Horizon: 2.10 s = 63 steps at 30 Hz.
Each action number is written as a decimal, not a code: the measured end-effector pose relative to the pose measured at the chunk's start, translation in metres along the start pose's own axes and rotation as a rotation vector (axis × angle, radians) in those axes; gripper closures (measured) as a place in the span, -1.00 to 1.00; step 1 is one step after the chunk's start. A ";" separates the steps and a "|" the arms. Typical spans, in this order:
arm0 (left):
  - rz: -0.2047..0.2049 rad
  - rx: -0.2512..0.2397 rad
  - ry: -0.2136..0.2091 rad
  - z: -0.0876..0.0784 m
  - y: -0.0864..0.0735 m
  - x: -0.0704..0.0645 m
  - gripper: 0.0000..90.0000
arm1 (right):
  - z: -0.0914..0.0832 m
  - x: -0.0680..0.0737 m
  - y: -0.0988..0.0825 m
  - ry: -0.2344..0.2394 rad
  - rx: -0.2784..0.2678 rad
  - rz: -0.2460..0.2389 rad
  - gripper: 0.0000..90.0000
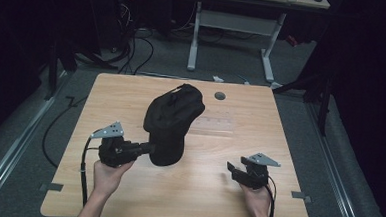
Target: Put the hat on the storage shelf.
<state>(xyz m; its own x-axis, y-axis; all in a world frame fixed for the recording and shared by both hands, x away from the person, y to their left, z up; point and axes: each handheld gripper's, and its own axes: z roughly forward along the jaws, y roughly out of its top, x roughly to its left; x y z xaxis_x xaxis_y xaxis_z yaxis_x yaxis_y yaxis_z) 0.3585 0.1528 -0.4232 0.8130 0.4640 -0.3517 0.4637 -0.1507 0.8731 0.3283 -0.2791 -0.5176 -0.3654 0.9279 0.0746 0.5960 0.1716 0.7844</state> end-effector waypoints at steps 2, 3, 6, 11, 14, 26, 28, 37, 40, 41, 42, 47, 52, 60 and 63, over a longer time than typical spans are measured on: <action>-0.003 0.000 0.007 -0.001 0.001 0.001 0.93 | 0.002 -0.001 -0.001 -0.012 0.011 -0.009 -0.17; -0.003 0.001 0.010 -0.001 0.001 0.001 0.93 | 0.003 0.000 -0.002 -0.023 0.015 -0.009 -0.17; 0.000 0.002 0.028 -0.001 0.003 0.002 0.93 | 0.007 0.001 -0.005 -0.057 0.040 -0.022 -0.16; -0.001 -0.009 0.054 -0.003 0.006 0.006 0.93 | 0.012 0.002 -0.008 -0.084 0.088 -0.033 -0.17; 0.000 -0.017 0.071 -0.004 0.010 0.007 0.93 | 0.012 0.003 -0.008 -0.090 0.089 -0.043 -0.19; 0.016 -0.048 0.115 -0.001 0.026 0.013 0.93 | 0.012 0.003 -0.008 -0.090 0.092 -0.046 -0.21; 0.016 -0.050 0.119 0.000 0.028 0.014 0.93 | 0.012 0.003 -0.008 -0.090 0.093 -0.043 -0.21; 0.023 -0.052 0.161 0.003 0.042 0.022 0.93 | 0.012 0.003 -0.008 -0.090 0.092 -0.045 -0.22; 0.028 -0.059 0.176 0.004 0.046 0.024 0.93 | 0.012 0.003 -0.008 -0.090 0.092 -0.045 -0.22; 0.030 -0.063 0.181 0.005 0.047 0.024 0.93 | 0.012 0.003 -0.008 -0.090 0.092 -0.046 -0.22; 0.032 -0.065 0.186 0.005 0.049 0.025 0.93 | 0.012 0.003 -0.008 -0.090 0.093 -0.045 -0.22; 0.045 -0.070 0.223 0.008 0.058 0.030 0.93 | 0.012 0.003 -0.008 -0.090 0.093 -0.046 -0.22; 0.053 -0.071 0.259 0.011 0.063 0.037 0.93 | 0.012 0.003 -0.008 -0.090 0.093 -0.044 -0.22; 0.050 -0.080 0.294 0.015 0.066 0.048 0.93 | 0.012 0.003 -0.008 -0.089 0.093 -0.046 -0.22; 0.040 -0.076 0.307 0.018 0.066 0.054 0.93 | 0.012 0.003 -0.008 -0.089 0.093 -0.046 -0.22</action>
<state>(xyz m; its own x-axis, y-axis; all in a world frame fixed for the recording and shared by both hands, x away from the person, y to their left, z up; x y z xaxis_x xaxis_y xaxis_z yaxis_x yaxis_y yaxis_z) 0.4388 0.1521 -0.3906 0.6807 0.7023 -0.2083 0.3963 -0.1140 0.9110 0.3313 -0.2734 -0.5310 -0.3312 0.9434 -0.0184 0.6452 0.2407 0.7251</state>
